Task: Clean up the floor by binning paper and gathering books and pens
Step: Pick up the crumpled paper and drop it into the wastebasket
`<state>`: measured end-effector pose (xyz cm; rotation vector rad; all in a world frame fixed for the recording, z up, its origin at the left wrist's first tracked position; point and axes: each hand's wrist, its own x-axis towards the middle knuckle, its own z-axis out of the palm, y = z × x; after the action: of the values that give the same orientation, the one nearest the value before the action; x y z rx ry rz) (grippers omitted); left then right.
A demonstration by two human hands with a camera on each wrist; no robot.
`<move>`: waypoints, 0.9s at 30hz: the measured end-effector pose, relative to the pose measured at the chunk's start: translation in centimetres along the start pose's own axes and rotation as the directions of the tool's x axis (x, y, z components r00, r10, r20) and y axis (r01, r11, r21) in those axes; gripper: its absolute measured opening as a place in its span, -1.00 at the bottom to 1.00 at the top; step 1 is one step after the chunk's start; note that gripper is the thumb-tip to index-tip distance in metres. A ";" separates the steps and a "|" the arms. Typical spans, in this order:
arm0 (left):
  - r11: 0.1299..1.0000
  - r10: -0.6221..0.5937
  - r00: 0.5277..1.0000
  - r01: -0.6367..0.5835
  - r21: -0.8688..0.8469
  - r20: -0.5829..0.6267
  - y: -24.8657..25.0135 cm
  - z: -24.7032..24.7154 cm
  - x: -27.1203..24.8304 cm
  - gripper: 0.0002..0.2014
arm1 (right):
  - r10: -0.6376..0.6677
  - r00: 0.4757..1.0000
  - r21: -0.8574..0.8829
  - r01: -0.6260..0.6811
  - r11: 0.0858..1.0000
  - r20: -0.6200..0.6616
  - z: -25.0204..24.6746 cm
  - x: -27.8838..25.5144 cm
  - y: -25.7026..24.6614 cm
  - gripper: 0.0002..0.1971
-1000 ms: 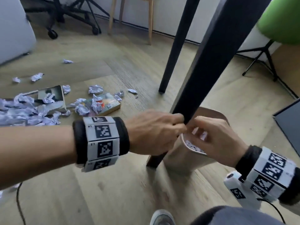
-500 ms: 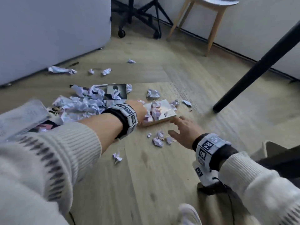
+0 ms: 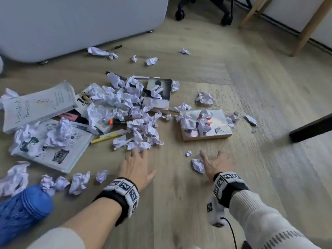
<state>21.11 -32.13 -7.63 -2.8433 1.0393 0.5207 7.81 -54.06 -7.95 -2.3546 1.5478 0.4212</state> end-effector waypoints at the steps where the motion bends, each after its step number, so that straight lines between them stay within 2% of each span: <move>1: 0.999 -0.048 0.999 0.048 -0.007 -0.007 -0.1 0.8 -0.5 -0.35 | -0.097 0.995 -0.127 0.098 0.987 0.011 0.5 0.2 -0.8 -0.33; 4: 0.990 -0.129 0.991 0.130 -0.051 0.021 0.0 2.8 -1.5 -0.49 | -0.318 0.948 -0.260 0.305 0.916 -0.011 2.1 0.7 -2.4 -0.47; 5: 0.989 -0.133 0.991 0.134 -0.071 0.014 0.1 3.1 -1.6 -0.56 | -0.417 0.909 -0.320 0.401 0.858 0.020 2.7 0.8 -3.0 -0.56; 6: 0.985 -0.149 0.989 0.149 -0.088 0.005 0.1 3.1 -1.8 -0.64 | -0.448 0.893 -0.346 0.434 0.832 0.040 3.4 0.9 -3.6 -0.57; 8: 0.980 -0.168 0.985 0.172 -0.100 0.050 0.0 3.2 -2.0 -0.81 | -0.504 0.860 -0.346 0.498 0.795 0.080 4.4 0.2 -4.9 -0.41; 9: 0.978 -0.178 0.982 0.184 -0.094 0.070 -0.2 3.4 -2.1 -0.85 | -0.544 0.833 -0.320 0.545 0.775 0.101 5.0 0.2 -5.3 -0.42; 10: 0.975 -0.183 0.980 0.191 -0.112 0.075 -0.4 3.6 -2.2 -0.82 | -0.587 0.801 -0.287 0.593 0.752 0.118 5.2 -0.3 -5.7 -0.54; 12: 0.959 -0.235 0.972 0.235 -0.156 0.018 -1.2 3.3 -2.8 -0.79 | -0.680 0.712 -0.310 0.695 0.649 0.173 5.5 -0.8 -6.5 -0.83; 13: 0.948 -0.269 0.962 0.255 -0.191 -0.052 -1.8 3.0 -2.9 -0.83 | -0.712 0.669 -0.349 0.733 0.584 0.213 5.8 -1.0 -7.0 -0.82; 15: 0.928 -0.351 0.917 0.314 -0.199 -0.190 -3.1 3.0 -2.9 -0.81 | -0.743 0.620 -0.336 0.776 0.533 0.253 5.4 -0.8 -8.2 -0.86; 17: 0.862 -0.497 0.832 0.443 -0.245 -0.245 -4.9 2.6 -3.1 -0.72 | -0.754 0.597 -0.293 0.799 0.525 0.275 4.1 -0.3 -9.7 -0.97; 20: 0.745 -0.665 0.697 0.591 -0.310 -0.269 -7.5 1.9 -3.5 -0.45 | -0.753 0.601 -0.272 0.797 0.539 0.268 0.4 0.5 -12.8 -0.86; 21: 0.715 -0.697 0.666 0.618 -0.327 -0.266 -8.3 2.1 -3.6 -0.41 | -0.781 0.573 -0.289 0.813 0.505 0.249 -0.6 0.8 -14.1 -0.87; 23: 0.677 -0.732 0.643 0.647 -0.350 -0.227 -9.1 3.1 -3.5 -0.38 | -0.827 0.525 -0.355 0.826 0.437 0.203 -2.0 1.6 -16.6 -0.97; 24: 0.661 -0.742 0.642 0.656 -0.364 -0.193 -9.2 3.5 -3.5 -0.39 | -0.833 0.524 -0.381 0.817 0.432 0.179 -2.3 2.0 -17.8 -0.94; 25: 0.649 -0.748 0.644 0.660 -0.379 -0.159 -9.2 4.0 -3.5 -0.42 | -0.834 0.533 -0.391 0.804 0.448 0.143 -2.2 2.4 -18.7 -0.86; 27: 0.638 -0.743 0.661 0.650 -0.412 -0.108 -8.9 5.0 -3.4 -0.52 | -0.804 0.592 -0.341 0.769 0.541 0.058 -1.2 2.5 -20.2 -0.77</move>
<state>22.90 -22.27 -11.63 -3.3363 -0.2758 0.2398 27.48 -48.90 -6.17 -3.0549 0.2688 0.3391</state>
